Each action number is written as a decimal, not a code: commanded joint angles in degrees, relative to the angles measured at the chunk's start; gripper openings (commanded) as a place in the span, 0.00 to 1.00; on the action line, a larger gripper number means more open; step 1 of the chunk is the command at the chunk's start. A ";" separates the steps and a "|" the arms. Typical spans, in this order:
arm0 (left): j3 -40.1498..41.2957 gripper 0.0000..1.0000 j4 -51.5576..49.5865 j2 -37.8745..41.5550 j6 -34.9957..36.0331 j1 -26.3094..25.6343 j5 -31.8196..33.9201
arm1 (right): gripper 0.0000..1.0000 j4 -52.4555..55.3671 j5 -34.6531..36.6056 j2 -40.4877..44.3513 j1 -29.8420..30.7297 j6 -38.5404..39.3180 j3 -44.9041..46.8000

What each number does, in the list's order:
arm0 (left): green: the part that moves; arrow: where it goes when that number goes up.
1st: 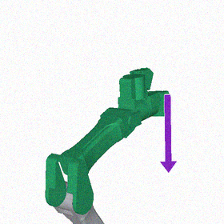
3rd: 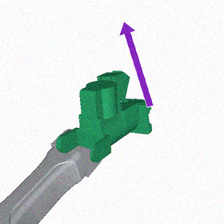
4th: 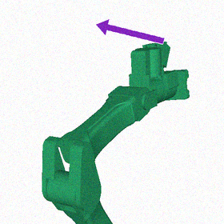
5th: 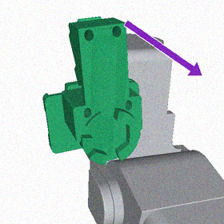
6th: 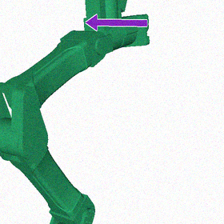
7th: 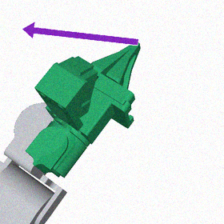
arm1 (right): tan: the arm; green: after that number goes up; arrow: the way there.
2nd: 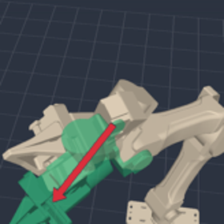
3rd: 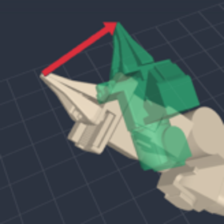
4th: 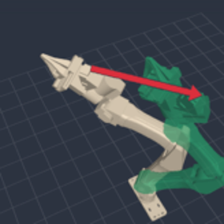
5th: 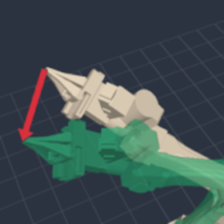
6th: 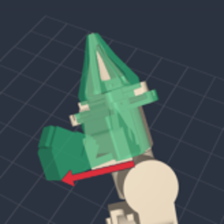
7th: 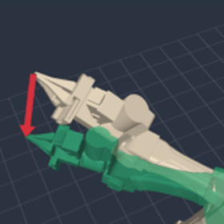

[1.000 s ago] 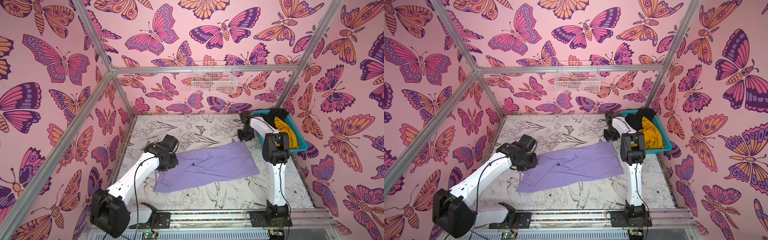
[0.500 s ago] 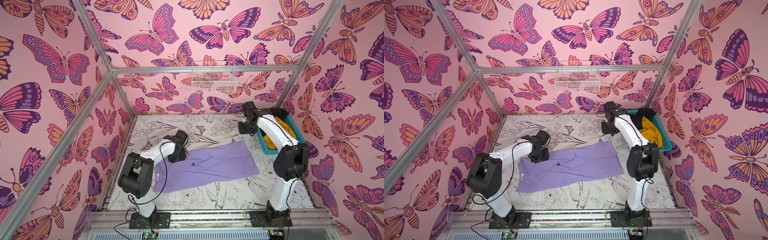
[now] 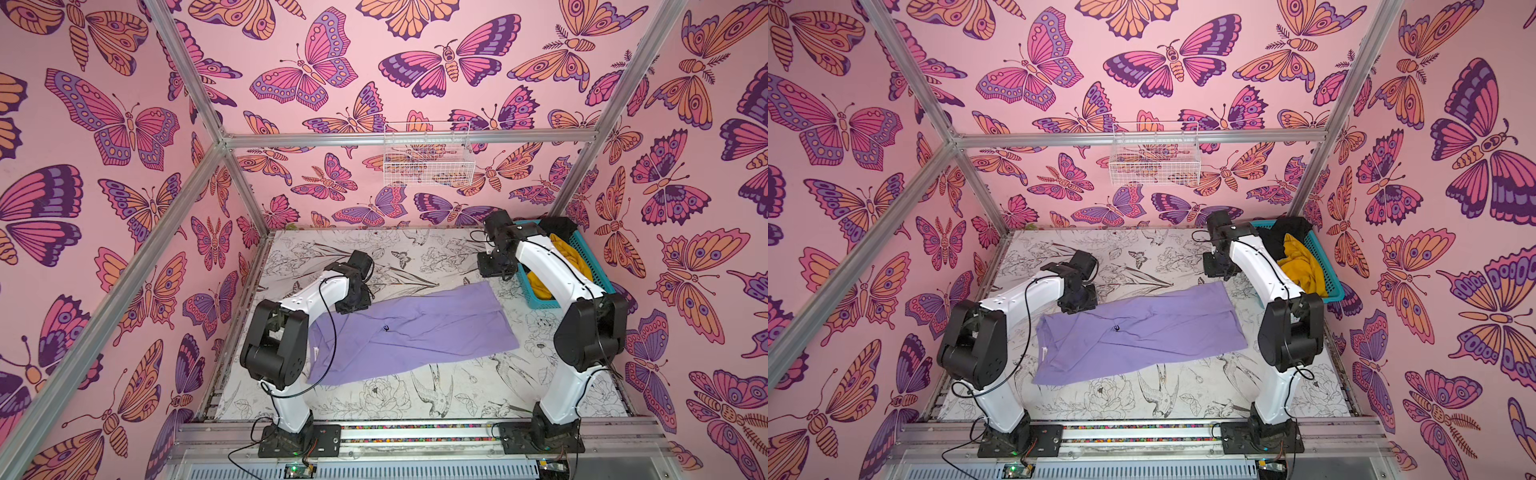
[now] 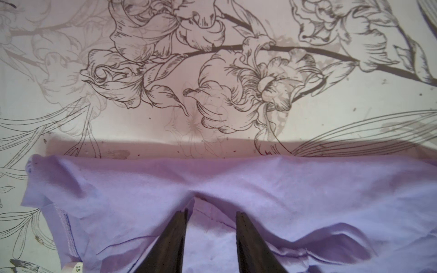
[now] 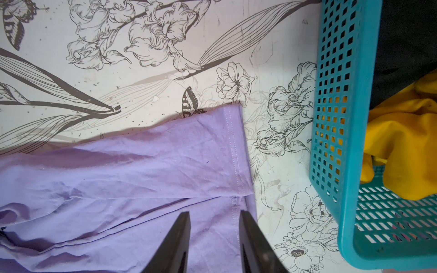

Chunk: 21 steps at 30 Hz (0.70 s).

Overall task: Fold and stack t-shirts
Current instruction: Smooth out the T-shirt at the center of the board.

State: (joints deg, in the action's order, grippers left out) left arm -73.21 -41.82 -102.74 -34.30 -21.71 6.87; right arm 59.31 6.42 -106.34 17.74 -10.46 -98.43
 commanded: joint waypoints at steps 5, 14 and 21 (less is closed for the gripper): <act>-0.23 0.39 -0.58 -1.91 1.08 1.72 -1.98 | 0.40 2.18 2.06 1.83 -0.07 0.00 -0.36; 2.24 0.35 0.85 -1.39 0.10 1.94 -5.02 | 0.39 2.74 2.99 1.77 0.00 0.39 -0.87; 2.04 0.24 0.71 -1.33 -0.42 1.97 -6.06 | 0.39 3.98 3.99 1.14 -0.15 0.62 -2.28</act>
State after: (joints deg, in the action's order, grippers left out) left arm -71.64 -40.69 -103.77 -34.15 -20.14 1.58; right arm 61.32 9.06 -106.32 17.74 -10.37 -98.67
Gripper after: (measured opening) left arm 0.245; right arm 0.387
